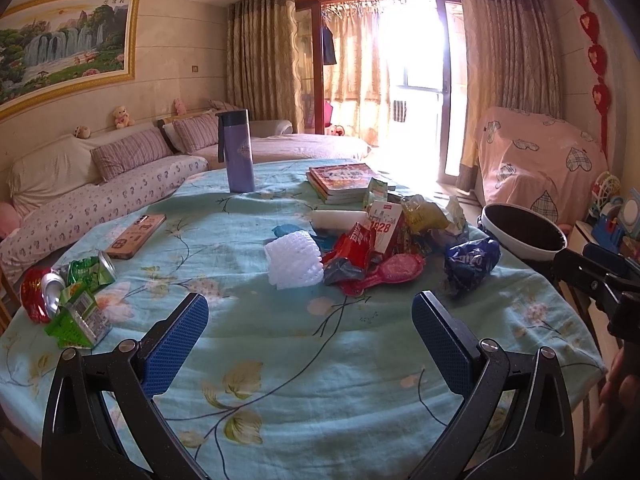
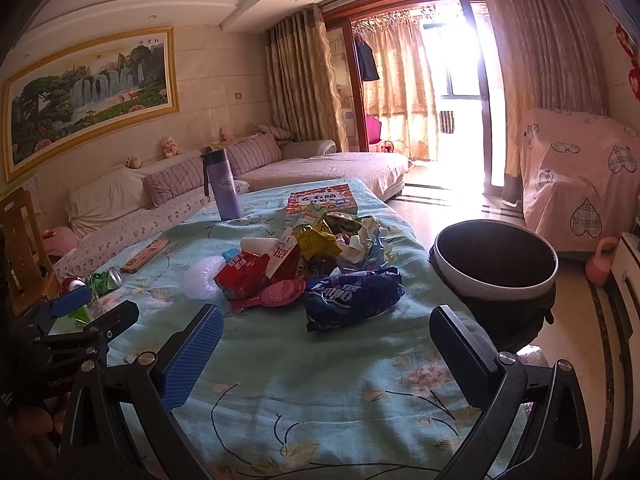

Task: Collect trash

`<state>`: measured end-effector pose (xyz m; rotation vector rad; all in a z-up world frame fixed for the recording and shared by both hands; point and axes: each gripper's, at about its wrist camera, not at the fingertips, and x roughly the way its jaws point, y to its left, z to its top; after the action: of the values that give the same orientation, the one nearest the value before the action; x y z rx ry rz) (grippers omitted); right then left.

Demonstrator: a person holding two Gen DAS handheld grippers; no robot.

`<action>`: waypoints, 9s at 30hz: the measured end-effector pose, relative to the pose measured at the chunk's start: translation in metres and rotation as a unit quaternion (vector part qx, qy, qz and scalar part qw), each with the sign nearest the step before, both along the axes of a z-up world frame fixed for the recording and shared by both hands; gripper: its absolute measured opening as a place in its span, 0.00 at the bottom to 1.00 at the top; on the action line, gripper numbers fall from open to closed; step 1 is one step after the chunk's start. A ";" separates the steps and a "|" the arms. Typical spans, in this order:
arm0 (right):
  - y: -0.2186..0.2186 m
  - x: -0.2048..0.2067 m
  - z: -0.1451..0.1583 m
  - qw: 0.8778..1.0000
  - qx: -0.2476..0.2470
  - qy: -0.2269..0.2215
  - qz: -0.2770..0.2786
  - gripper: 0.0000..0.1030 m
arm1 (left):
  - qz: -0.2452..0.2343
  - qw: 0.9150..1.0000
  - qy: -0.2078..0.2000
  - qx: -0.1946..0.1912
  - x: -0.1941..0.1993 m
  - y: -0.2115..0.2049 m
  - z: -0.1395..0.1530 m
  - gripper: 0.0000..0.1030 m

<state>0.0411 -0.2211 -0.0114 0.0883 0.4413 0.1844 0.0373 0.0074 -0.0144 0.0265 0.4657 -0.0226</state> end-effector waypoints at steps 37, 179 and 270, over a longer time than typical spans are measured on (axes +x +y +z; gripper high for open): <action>-0.040 0.152 -0.069 0.966 0.137 0.218 0.005 0.63 | 0.000 0.985 0.167 -0.048 0.154 0.034 -0.053 0.31; -0.044 0.146 -0.028 0.984 0.107 0.140 -0.014 0.82 | -0.112 0.978 0.170 -0.044 0.149 -0.016 -0.022 0.73; -0.231 0.152 -0.021 0.977 0.117 0.127 -0.128 0.22 | -0.337 0.915 0.222 -0.016 0.226 -0.302 -0.002 0.07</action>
<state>0.1929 -0.4521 -0.0321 0.4017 0.6563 -0.0306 0.2632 -0.2950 -0.0164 0.1519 0.8946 -0.7305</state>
